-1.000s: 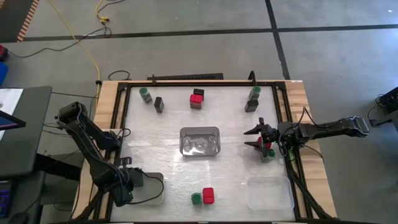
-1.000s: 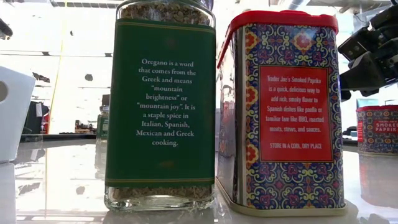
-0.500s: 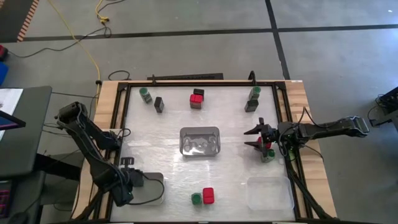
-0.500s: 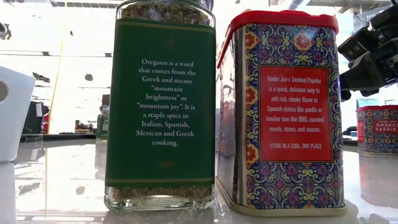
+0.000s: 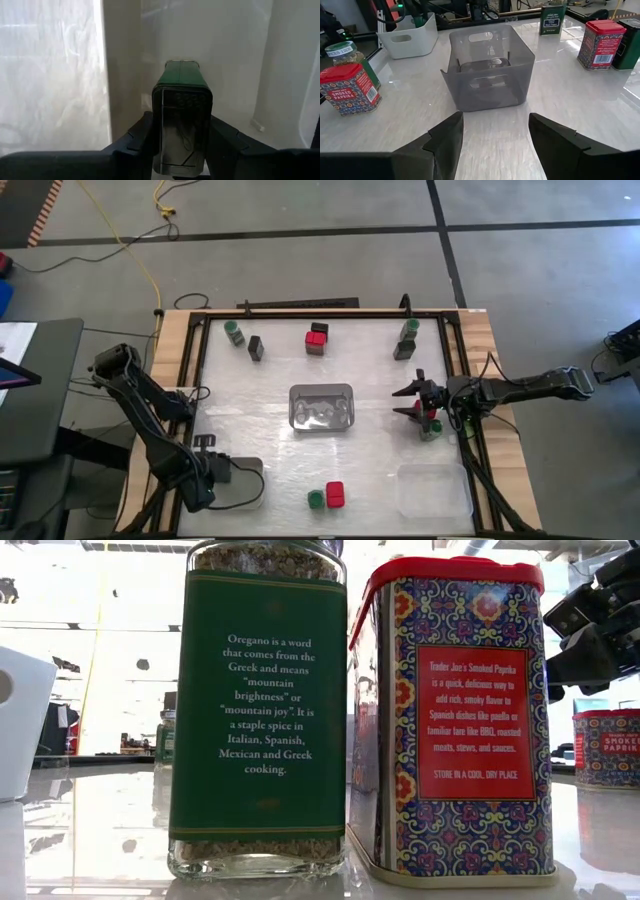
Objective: Sort spices by type
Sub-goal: Put the bottom left black seasoning can into the grey bin
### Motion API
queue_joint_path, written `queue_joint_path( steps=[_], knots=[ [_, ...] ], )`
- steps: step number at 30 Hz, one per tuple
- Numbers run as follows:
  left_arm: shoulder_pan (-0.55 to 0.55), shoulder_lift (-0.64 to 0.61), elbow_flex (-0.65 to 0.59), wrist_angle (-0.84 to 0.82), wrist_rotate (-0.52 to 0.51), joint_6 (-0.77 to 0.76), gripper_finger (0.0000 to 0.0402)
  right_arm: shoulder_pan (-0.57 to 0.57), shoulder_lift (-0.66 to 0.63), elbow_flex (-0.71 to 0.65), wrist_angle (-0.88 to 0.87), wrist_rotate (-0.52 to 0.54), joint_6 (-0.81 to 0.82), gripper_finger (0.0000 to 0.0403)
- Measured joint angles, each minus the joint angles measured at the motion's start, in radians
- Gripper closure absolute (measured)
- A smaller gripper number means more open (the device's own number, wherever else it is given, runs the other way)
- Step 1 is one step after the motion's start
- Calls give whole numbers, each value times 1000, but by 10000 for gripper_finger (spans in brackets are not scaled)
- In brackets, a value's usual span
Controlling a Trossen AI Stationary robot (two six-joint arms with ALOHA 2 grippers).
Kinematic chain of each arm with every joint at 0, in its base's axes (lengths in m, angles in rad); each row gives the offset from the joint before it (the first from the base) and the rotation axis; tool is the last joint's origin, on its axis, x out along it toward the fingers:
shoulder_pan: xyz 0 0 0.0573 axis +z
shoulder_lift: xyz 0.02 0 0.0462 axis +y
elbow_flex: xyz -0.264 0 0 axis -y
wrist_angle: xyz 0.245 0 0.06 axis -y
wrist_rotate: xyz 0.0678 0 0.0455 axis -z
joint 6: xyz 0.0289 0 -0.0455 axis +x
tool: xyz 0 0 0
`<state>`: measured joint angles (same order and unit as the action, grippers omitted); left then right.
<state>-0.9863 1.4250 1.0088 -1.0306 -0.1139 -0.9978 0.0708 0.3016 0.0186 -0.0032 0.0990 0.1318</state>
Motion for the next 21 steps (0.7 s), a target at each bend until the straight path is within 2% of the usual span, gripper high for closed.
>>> queue_joint_path(
  steps=[10, 21],
  knots=[
    [0, 0, 0, -12, -2, -16, 277, 0, 0, 0, 0, 0, 0, 148],
    [0, 0, 0, -18, -3, 54, 277, 0, 0, 0, 0, 0, 0, 148]
  ],
)
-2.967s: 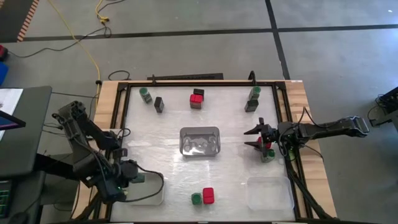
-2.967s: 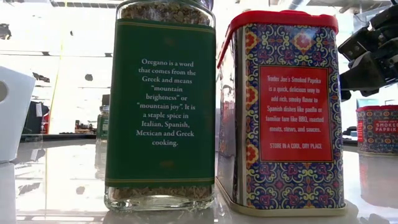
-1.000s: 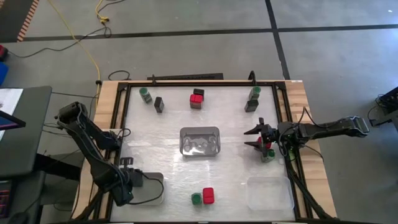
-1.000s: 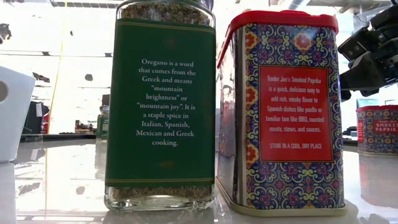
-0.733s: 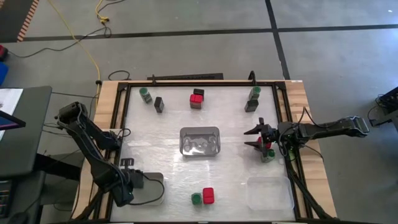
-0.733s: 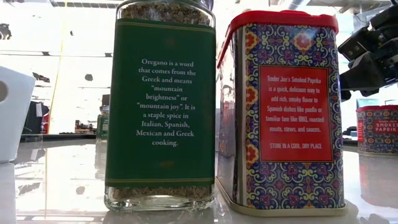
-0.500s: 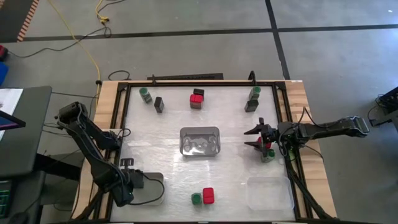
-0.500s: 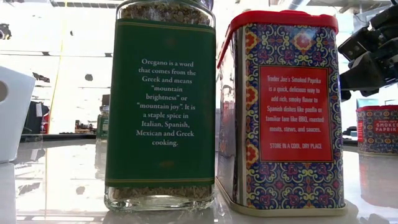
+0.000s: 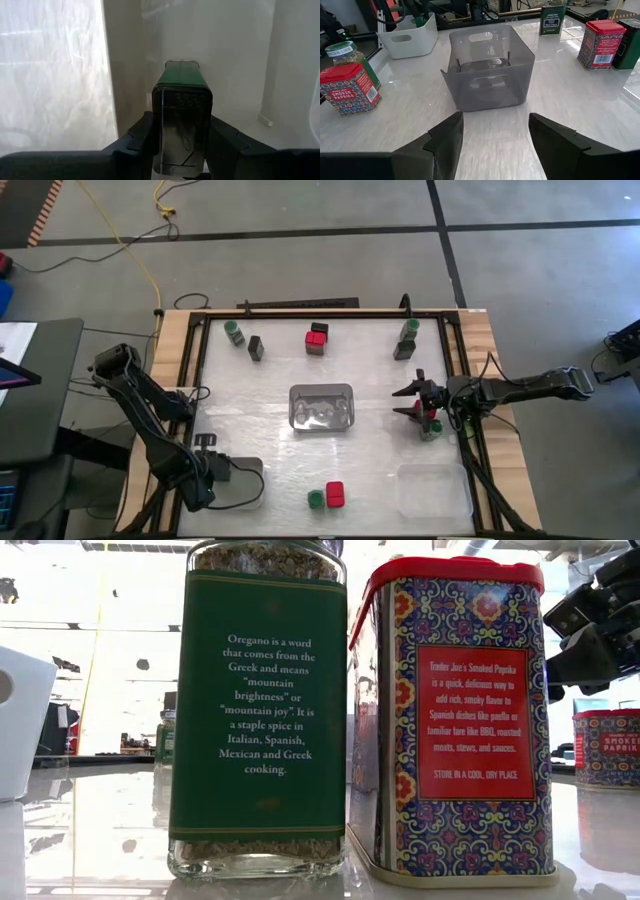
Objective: Sort spices by type
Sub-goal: Put the bottom left black seasoning can into the grey bin
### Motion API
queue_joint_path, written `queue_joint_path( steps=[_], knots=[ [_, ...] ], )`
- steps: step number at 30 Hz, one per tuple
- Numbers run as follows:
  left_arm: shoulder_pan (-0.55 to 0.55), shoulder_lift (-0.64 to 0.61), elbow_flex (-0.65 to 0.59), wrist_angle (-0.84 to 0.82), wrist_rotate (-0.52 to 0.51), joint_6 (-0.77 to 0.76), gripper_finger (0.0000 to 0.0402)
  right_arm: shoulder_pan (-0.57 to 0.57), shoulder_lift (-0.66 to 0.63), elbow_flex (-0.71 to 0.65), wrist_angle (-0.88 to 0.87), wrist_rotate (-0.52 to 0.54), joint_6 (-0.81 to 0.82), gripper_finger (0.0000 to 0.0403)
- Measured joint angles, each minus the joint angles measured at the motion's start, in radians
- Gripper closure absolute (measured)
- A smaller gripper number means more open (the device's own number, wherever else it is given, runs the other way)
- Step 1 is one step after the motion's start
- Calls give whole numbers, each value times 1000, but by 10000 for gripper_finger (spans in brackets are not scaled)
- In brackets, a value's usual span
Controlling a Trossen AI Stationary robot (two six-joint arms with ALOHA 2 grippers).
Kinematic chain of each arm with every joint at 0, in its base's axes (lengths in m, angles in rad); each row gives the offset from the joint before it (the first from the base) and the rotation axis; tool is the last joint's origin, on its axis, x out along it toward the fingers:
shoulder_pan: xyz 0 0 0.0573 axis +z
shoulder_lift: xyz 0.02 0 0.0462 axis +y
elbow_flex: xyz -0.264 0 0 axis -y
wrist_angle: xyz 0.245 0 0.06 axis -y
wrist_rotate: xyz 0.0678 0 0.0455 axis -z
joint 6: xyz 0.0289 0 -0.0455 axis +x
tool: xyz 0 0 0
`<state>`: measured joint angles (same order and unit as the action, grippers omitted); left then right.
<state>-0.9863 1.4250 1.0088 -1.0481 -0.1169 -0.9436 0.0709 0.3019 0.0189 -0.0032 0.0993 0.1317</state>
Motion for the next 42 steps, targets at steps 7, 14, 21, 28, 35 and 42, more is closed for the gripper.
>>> queue_joint_path(
  steps=[7, 14, 21, 28, 35, 42],
  knots=[
    [0, 0, 0, 0, 0, -11, 277, 0, 0, 0, 0, 0, 0, 148],
    [0, 0, 0, -2, 0, -13, 269, 0, 0, 0, 0, 0, 0, 148],
    [0, 0, 0, -31, -5, -22, 238, 0, 0, 0, 0, 0, 0, 148],
    [0, 0, 0, -27, -6, -53, 236, 0, 0, 0, 0, 0, 0, 148],
    [0, 0, 0, 8, -5, -71, 235, 0, 0, 0, 0, 0, 0, 148],
    [0, 0, 0, 19, -3, -101, 235, 0, 0, 0, 0, 0, 0, 148]
  ],
)
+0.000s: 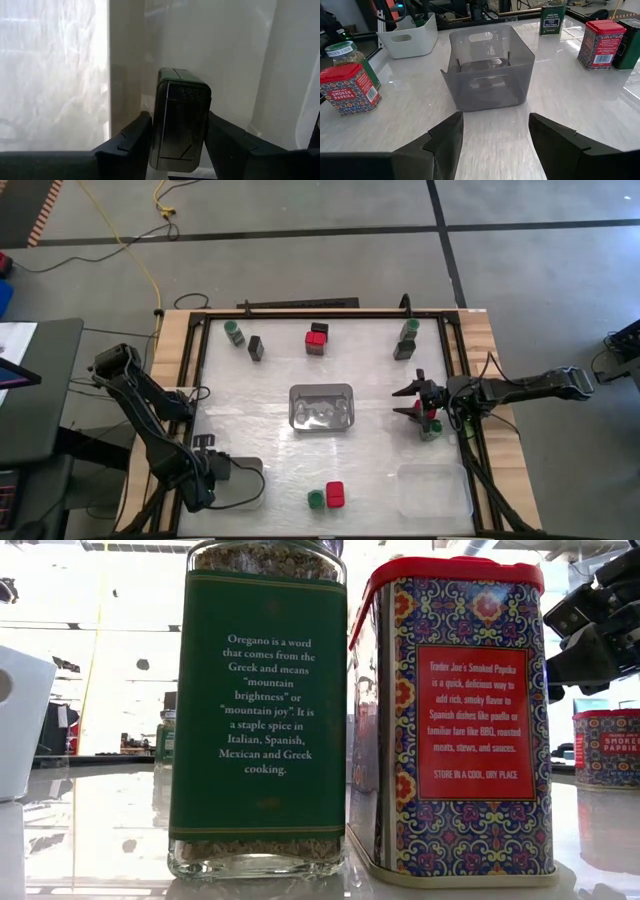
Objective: Sort spices by type
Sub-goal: Put the bottom left black seasoning can into the grey bin
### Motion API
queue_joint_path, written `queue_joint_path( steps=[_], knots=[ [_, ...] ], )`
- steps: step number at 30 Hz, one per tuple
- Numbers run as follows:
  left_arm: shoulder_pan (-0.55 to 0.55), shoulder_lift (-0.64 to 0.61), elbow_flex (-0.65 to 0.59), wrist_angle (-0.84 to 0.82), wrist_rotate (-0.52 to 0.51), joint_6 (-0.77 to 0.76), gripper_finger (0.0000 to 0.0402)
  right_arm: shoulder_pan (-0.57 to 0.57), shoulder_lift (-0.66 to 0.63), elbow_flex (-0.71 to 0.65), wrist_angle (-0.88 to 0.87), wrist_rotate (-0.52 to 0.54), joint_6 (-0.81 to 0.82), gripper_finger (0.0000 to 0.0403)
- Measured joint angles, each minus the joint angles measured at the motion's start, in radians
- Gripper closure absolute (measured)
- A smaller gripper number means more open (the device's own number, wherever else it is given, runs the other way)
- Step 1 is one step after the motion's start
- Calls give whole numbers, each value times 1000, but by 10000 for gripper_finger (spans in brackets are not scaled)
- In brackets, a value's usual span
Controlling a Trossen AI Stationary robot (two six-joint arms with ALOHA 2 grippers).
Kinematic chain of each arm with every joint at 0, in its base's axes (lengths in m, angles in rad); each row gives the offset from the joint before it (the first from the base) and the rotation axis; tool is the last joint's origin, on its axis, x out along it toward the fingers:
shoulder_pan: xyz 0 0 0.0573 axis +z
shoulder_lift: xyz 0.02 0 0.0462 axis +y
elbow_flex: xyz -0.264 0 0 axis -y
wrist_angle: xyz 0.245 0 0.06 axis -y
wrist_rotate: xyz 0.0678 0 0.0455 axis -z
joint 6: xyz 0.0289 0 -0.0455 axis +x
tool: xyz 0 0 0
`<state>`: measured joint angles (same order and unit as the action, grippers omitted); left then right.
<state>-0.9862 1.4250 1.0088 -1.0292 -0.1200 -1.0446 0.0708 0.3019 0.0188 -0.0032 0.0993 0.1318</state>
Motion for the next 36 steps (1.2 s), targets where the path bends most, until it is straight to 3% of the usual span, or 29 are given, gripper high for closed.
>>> queue_joint_path(
  steps=[36],
  knots=[
    [0, 0, 0, -35, -26, -30, 235, 0, 0, 0, 0, 0, 0, 148]
  ],
)
